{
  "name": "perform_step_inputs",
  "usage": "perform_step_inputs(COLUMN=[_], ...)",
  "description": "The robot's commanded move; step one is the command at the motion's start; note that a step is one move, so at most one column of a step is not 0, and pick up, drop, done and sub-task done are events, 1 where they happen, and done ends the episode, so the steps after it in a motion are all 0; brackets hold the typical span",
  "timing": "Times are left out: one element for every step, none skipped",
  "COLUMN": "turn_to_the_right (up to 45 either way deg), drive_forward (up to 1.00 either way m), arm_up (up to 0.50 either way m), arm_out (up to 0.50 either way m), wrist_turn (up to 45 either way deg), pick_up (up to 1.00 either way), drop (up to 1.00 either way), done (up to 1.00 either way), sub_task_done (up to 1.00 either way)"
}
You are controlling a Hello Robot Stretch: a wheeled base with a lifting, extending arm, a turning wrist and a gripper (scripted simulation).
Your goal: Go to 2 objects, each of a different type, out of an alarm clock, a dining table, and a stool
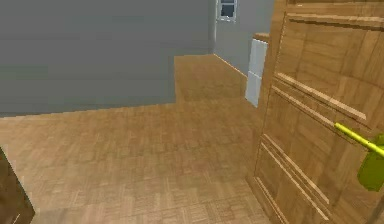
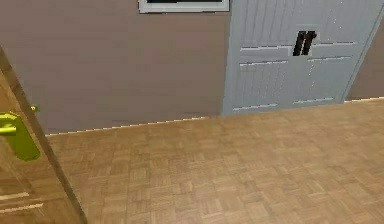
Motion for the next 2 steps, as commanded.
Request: perform_step_inputs(turn_to_the_right=[0.0, -3.0], drive_forward=[1.0, 0.0], arm_up=[0.0, 0.0], arm_out=[0.0, 0.0], wrist_turn=[0.0, 0.0], pick_up=[0.0, 0.0], drop=[0.0, 0.0], done=[0.0, 0.0], sub_task_done=[0.0, 0.0])
